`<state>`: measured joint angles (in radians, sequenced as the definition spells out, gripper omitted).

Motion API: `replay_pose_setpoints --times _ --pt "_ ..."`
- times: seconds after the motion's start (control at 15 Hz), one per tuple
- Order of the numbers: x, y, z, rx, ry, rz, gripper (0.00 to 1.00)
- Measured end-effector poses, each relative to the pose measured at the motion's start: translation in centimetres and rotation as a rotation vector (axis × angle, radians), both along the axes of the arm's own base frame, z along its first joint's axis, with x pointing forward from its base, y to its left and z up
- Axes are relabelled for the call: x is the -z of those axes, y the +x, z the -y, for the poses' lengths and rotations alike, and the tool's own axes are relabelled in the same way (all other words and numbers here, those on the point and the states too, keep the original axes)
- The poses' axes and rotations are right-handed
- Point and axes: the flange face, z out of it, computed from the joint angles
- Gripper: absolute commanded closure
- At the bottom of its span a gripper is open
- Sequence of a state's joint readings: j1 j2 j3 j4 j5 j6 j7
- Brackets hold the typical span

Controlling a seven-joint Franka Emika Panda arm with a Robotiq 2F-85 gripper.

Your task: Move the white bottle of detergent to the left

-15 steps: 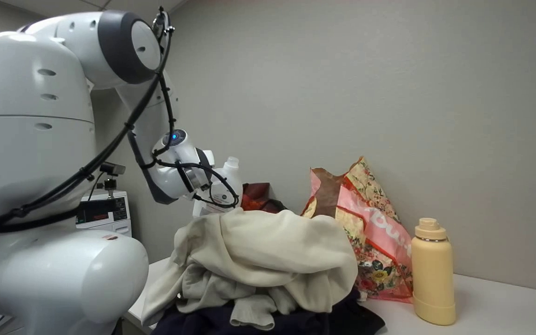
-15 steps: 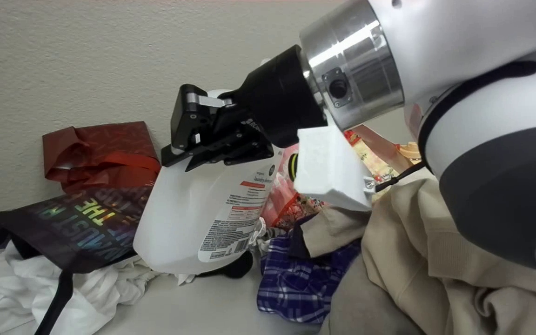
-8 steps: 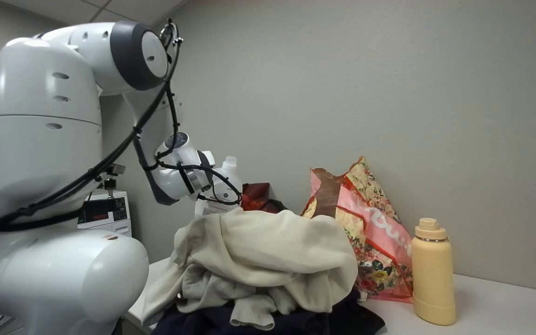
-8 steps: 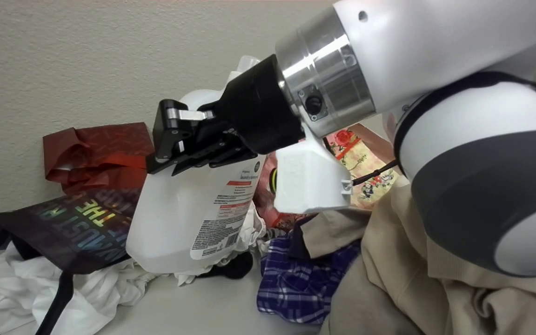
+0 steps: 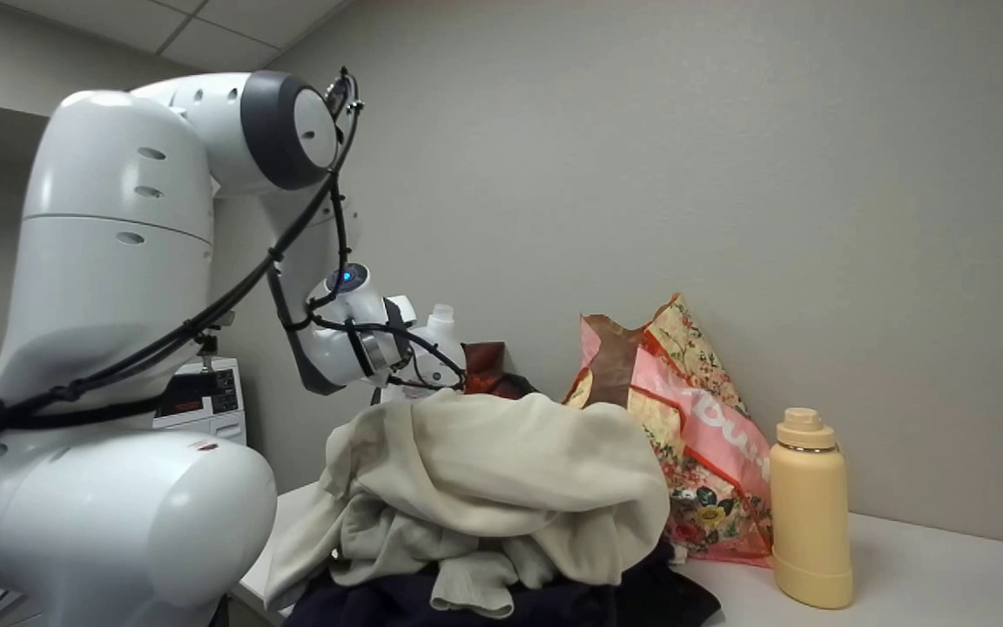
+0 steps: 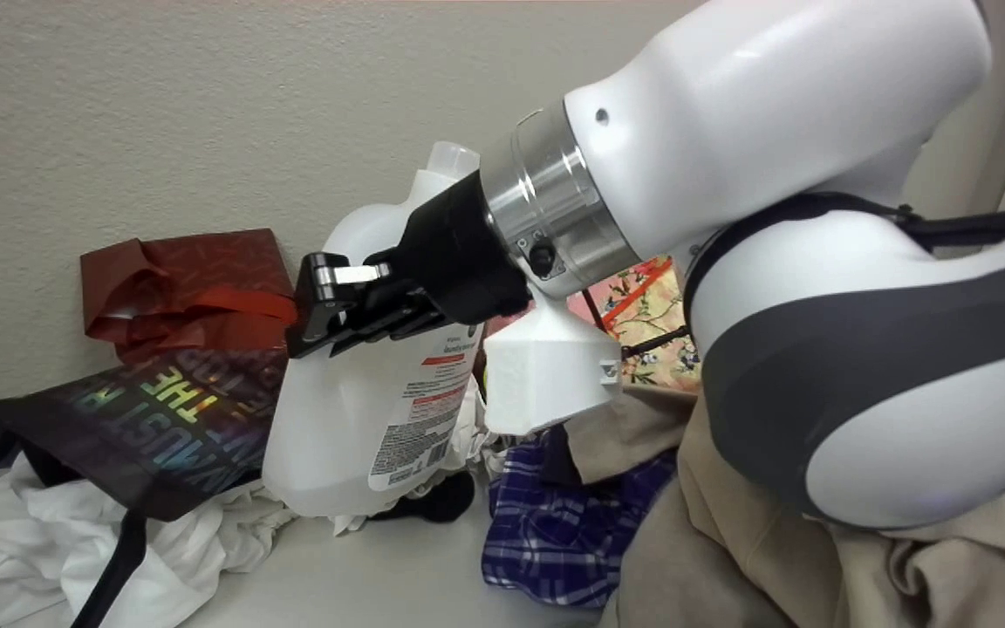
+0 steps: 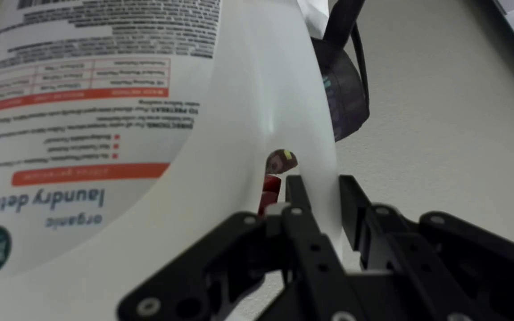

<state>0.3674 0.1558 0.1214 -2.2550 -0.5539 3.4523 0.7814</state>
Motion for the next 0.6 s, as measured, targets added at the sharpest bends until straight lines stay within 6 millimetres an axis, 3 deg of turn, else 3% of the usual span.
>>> replay_pose_setpoints --times 0.6 --pt "3.7 3.6 1.0 0.040 -0.008 -0.042 0.94"
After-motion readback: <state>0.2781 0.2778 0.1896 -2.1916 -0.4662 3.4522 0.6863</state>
